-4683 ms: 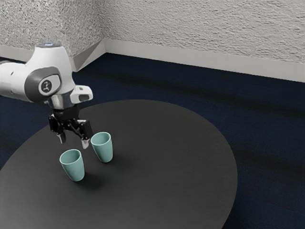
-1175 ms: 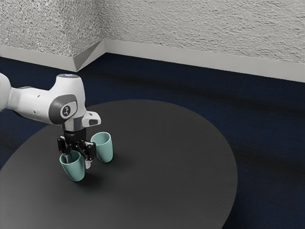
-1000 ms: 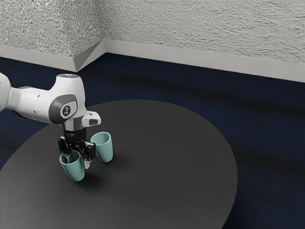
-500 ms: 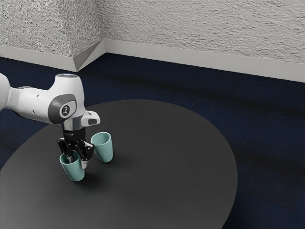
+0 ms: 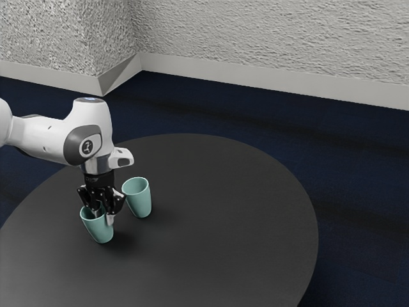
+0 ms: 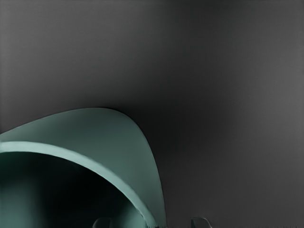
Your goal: Place the left cup onto the right cup
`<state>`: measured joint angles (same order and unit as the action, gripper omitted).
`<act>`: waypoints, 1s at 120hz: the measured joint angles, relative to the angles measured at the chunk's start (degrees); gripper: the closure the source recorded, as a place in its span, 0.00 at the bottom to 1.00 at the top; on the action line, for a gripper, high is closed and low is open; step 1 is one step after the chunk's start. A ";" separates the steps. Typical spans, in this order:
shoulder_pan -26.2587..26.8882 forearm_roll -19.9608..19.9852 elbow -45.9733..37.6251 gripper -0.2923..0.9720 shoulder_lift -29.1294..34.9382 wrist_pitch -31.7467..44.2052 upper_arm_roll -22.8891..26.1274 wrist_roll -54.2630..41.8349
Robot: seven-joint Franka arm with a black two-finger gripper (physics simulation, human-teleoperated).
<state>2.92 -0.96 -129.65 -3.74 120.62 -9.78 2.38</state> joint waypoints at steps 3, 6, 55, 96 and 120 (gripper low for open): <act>0.02 0.00 0.00 0.67 0.00 0.00 -0.06 0.00; 0.00 0.00 0.00 0.68 0.00 -0.01 -0.09 0.00; 0.11 0.00 0.01 0.75 0.00 -0.04 -0.15 0.05; 0.09 -0.03 0.01 0.80 0.09 -0.03 -0.15 0.24; 0.10 -0.02 0.01 0.81 0.09 -0.07 -0.15 0.44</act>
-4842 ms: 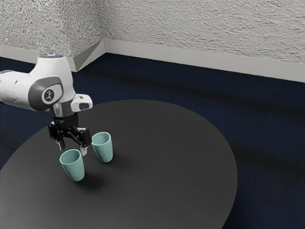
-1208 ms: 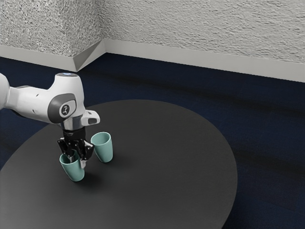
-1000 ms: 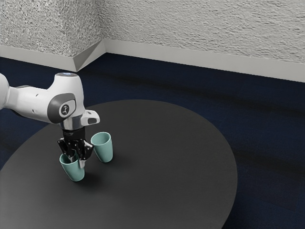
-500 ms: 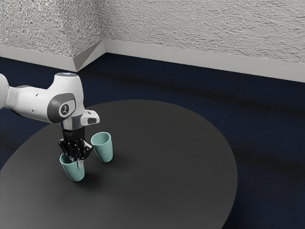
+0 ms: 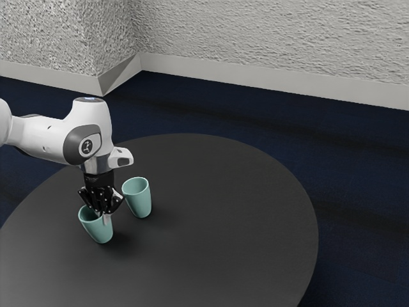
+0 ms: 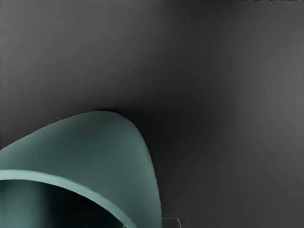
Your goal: Place the left cup onto the right cup
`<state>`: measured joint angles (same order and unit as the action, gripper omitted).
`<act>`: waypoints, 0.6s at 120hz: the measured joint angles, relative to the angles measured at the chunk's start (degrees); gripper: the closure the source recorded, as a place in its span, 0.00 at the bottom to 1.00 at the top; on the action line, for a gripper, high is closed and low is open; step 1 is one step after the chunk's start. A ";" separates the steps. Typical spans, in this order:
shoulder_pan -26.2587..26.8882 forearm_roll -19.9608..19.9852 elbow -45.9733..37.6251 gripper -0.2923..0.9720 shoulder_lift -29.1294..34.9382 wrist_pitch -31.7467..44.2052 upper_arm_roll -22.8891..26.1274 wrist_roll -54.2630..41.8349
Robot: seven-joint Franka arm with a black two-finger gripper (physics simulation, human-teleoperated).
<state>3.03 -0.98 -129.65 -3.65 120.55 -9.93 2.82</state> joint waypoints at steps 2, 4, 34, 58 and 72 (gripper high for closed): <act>0.00 0.00 0.00 0.82 0.00 0.00 0.00 0.01; 0.00 0.00 -0.01 0.82 0.00 0.00 0.00 0.03; -0.01 -0.10 -0.01 0.83 0.13 -0.11 0.00 0.30; -0.05 -0.14 -0.28 0.83 1.01 -0.46 0.00 0.53; -0.11 -0.18 -0.41 0.84 1.92 -1.12 0.00 0.73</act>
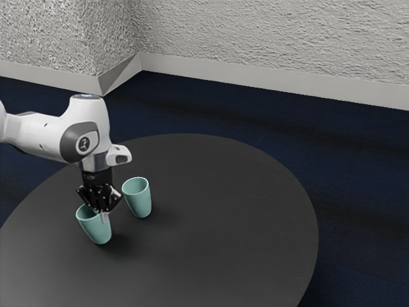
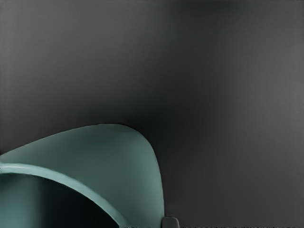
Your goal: Place the left cup onto the right cup
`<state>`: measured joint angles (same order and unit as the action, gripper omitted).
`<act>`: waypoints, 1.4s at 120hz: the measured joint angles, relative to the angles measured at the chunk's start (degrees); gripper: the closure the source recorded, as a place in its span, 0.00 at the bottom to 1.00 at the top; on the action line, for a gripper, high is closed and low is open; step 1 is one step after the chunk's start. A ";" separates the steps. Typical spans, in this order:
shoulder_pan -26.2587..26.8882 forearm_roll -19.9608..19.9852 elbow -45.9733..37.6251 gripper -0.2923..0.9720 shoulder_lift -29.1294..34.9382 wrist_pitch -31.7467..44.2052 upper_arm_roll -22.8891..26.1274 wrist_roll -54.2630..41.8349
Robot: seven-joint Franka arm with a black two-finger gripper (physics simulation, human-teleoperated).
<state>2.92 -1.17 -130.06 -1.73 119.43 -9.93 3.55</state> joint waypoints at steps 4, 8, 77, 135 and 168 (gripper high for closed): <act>-0.02 -0.01 -0.02 0.84 0.17 -0.21 0.00 0.06; -0.03 -0.02 -0.03 0.84 0.46 -0.43 0.00 0.12; -0.30 -0.10 -0.27 0.84 7.04 -5.02 0.25 1.10; 0.38 -2.37 1.61 0.84 11.83 -8.61 1.03 2.20; 0.77 -4.28 5.53 0.84 12.62 -11.49 2.43 3.00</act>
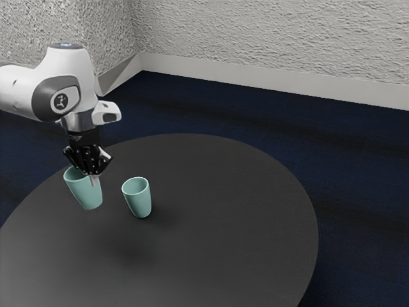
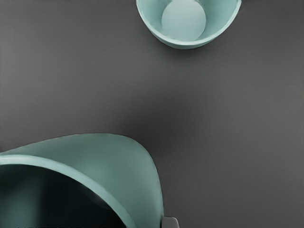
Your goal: Place the left cup onto the right cup
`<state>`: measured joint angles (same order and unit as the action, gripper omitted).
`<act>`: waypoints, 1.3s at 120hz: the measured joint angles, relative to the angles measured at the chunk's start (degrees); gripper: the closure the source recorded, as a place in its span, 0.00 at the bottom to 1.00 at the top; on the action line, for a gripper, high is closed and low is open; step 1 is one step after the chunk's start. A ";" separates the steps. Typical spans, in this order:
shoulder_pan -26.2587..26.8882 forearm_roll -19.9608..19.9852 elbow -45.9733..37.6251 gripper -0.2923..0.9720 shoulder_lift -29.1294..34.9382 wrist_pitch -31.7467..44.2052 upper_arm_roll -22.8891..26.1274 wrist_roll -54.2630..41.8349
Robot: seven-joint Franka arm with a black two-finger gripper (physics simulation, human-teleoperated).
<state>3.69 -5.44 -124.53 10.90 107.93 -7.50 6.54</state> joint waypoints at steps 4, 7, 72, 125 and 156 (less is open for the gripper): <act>0.01 -0.11 0.38 0.84 -0.02 -0.29 0.11 0.08; 0.04 -0.21 0.63 0.84 -0.02 -0.48 0.18 0.14; 2.80 -2.10 9.16 0.84 -3.58 -3.32 0.64 0.91; 4.59 -2.53 15.30 0.84 -10.35 -4.01 0.20 1.06; 5.71 -2.53 17.77 0.84 -13.27 -3.97 0.28 1.02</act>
<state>9.40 -7.97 -106.76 -2.38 103.96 -7.23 7.56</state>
